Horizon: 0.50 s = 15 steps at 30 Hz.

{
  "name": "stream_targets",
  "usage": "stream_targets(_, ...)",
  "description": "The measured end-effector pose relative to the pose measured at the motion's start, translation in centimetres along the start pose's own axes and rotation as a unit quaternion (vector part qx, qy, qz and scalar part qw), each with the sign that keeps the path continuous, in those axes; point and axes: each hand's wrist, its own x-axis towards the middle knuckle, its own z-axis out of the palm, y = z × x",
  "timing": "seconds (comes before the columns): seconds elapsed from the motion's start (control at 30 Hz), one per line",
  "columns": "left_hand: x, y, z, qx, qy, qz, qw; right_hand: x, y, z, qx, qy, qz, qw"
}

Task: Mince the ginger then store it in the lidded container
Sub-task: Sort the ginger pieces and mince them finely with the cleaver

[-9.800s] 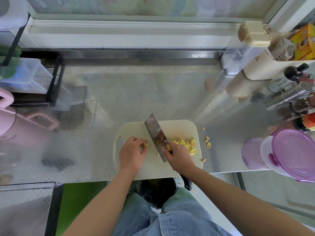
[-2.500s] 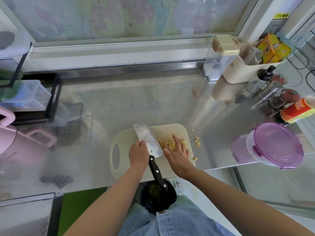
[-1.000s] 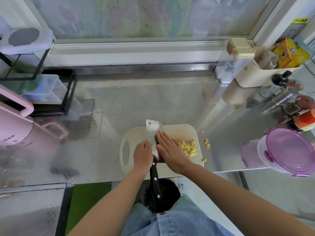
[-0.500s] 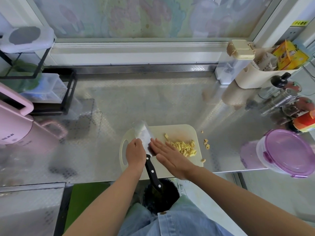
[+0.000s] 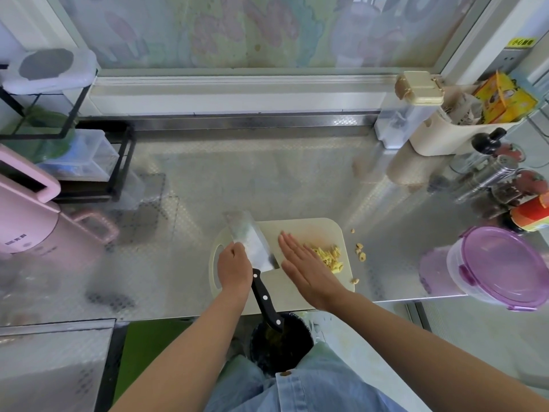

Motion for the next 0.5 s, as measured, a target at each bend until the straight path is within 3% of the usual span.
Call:
stream_targets(0.1, -0.3, 0.2, 0.1, 0.001, -0.009, 0.017, 1.000, 0.5, -0.6, 0.2, 0.014, -0.028, -0.006, 0.999)
stream_targets(0.17, -0.6, 0.3, 0.2, 0.008, -0.022, 0.042, 0.999, 0.8, -1.2, -0.1, 0.140, 0.014, 0.085, 0.986)
stream_targets(0.27, -1.0, 0.2, 0.2, 0.042, -0.058, 0.104, 0.992, 2.2, -2.0, -0.8, 0.445, 0.046, 0.220, 0.867)
stream_targets(0.33, -1.2, 0.1, 0.4, 0.060, -0.079, 0.142, 0.985, 3.4, -1.6, -1.0, 0.558, 0.030, 0.240, 0.794)
stream_targets(0.4, -1.4, 0.1, 0.7, 0.079, -0.085, 0.173, 0.978, 4.1, -1.1, -1.1, 0.618, 0.006, 0.248, 0.746)
stream_targets(0.5, -1.4, 0.0, 0.9, 0.122, -0.063, 0.198, 0.971, 3.8, -1.0, -1.9, 0.641, 0.002, 0.263, 0.721)
